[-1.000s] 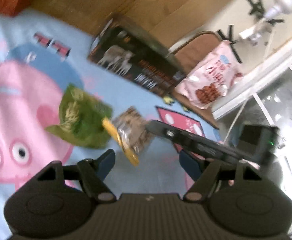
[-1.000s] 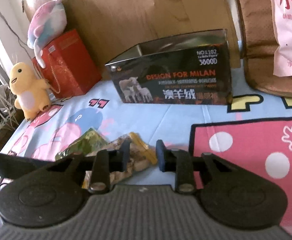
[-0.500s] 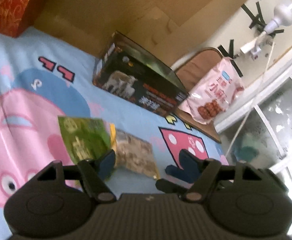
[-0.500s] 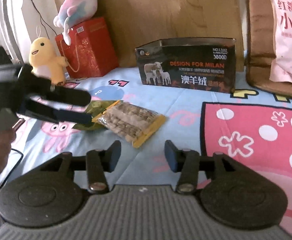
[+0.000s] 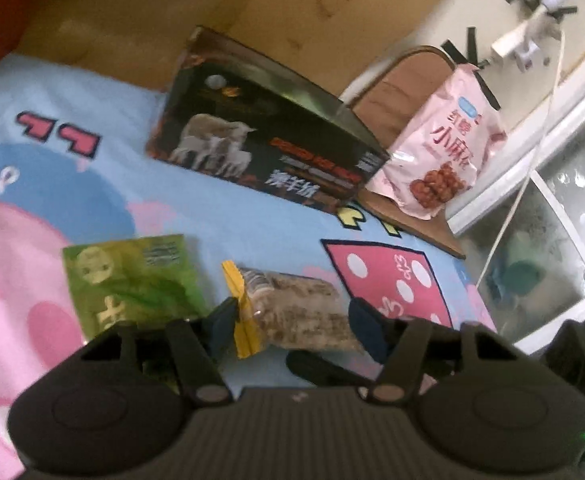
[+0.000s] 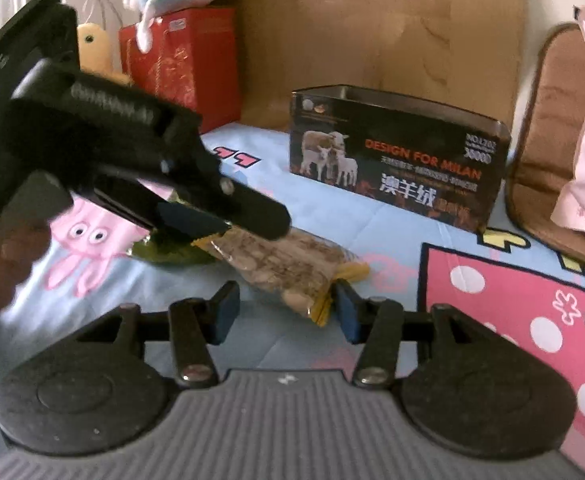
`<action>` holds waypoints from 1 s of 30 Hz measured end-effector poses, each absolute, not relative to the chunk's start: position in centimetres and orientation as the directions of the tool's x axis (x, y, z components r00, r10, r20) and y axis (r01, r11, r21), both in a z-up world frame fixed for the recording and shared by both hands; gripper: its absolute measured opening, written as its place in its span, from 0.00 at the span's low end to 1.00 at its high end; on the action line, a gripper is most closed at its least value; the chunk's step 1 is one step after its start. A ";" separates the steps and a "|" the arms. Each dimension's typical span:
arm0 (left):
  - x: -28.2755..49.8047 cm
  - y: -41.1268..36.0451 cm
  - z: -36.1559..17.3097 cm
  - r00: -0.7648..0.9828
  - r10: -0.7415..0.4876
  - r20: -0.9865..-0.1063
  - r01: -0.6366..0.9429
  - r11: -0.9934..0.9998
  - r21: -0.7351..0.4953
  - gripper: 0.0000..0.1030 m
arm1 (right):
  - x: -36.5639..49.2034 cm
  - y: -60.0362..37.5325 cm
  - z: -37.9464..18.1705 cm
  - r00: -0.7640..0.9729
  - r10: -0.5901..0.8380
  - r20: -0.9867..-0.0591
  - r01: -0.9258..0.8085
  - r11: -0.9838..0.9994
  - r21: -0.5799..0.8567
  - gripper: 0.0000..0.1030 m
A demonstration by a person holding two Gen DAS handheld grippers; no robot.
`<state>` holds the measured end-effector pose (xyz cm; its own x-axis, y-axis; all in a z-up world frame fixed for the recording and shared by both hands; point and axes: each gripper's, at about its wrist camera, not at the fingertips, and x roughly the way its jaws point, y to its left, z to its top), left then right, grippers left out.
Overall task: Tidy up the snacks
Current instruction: 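Grasp the clear nut bag by its yellow tag with the left gripper, then carry the nut bag into the tin box and open the left gripper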
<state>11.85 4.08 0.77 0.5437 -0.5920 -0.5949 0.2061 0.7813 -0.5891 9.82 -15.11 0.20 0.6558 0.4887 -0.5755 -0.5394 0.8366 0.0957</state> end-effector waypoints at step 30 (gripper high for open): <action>18.3 3.2 9.4 0.640 -0.628 -0.443 0.334 0.747 -0.575 0.53 | 14.6 -18.4 5.8 0.834 0.441 -0.332 -0.428 0.896 0.118 0.33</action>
